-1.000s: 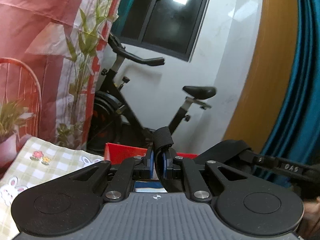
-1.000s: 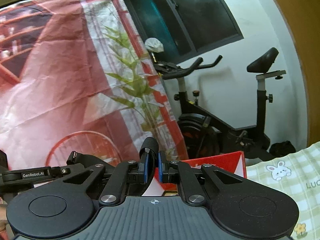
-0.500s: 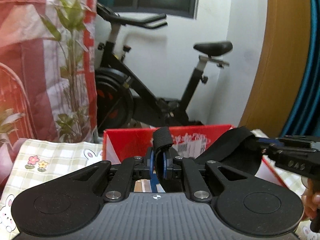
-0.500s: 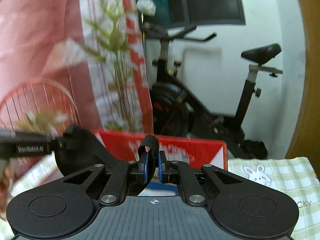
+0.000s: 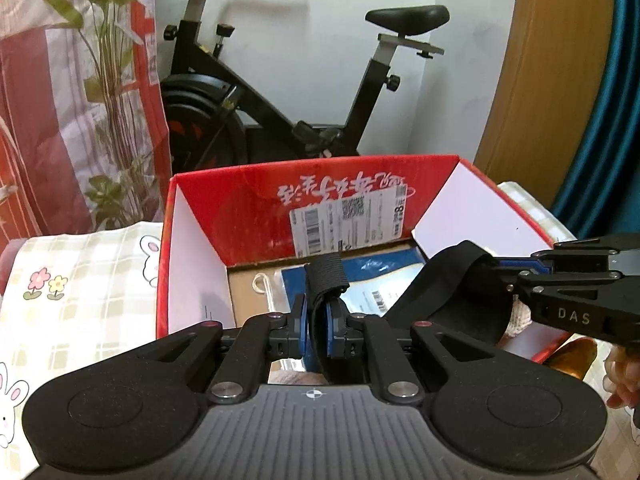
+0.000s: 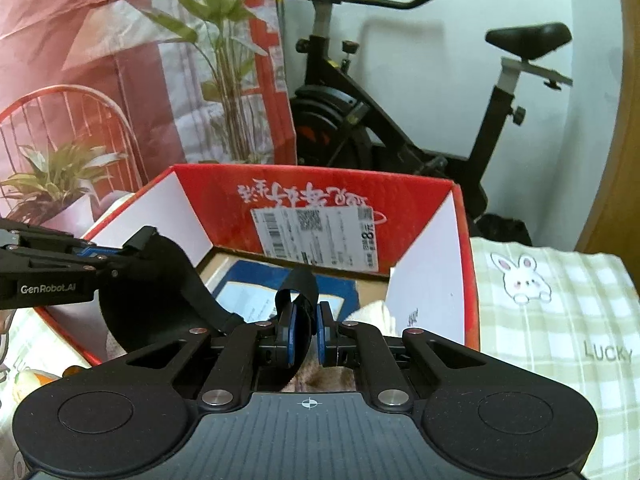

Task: Organize soft objects
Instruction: 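Open both tools to drop the black pouch into the red box, then lower both tools onto the orange floral oven mitt and close on it, then lift the orange mitt with both tools and carry it over the box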

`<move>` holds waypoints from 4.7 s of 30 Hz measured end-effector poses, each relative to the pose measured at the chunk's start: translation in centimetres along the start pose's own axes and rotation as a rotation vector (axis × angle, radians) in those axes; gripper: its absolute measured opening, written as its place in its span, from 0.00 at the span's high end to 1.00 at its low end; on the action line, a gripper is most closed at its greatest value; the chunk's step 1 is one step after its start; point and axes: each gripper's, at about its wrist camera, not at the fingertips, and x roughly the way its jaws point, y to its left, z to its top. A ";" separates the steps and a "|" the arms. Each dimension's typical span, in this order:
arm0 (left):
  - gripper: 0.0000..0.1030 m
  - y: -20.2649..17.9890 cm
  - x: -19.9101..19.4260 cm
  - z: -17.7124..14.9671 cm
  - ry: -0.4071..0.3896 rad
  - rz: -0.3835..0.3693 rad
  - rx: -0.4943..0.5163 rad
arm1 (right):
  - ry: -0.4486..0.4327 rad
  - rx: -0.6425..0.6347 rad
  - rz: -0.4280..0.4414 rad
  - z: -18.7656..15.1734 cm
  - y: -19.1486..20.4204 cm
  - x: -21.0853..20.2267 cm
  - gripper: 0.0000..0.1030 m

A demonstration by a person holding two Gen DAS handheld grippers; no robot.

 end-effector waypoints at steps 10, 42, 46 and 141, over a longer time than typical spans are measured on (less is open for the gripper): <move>0.49 0.3 -1.5 0.5 -0.037 0.007 -0.012 | -0.046 -0.049 -0.065 -0.4 0.1 -1.5 0.71; 0.41 -0.3 -10.0 -8.1 -0.137 -0.122 -0.052 | -0.316 -0.053 0.005 -10.5 -0.2 -14.1 0.50; 0.41 -0.1 -9.1 -9.3 -0.106 -0.129 -0.065 | -0.270 -0.022 -0.003 -12.5 -0.4 -13.5 0.50; 0.86 -1.9 -9.5 -9.1 -0.238 -0.171 -0.129 | -0.321 0.110 0.162 -8.4 -1.5 -14.0 0.91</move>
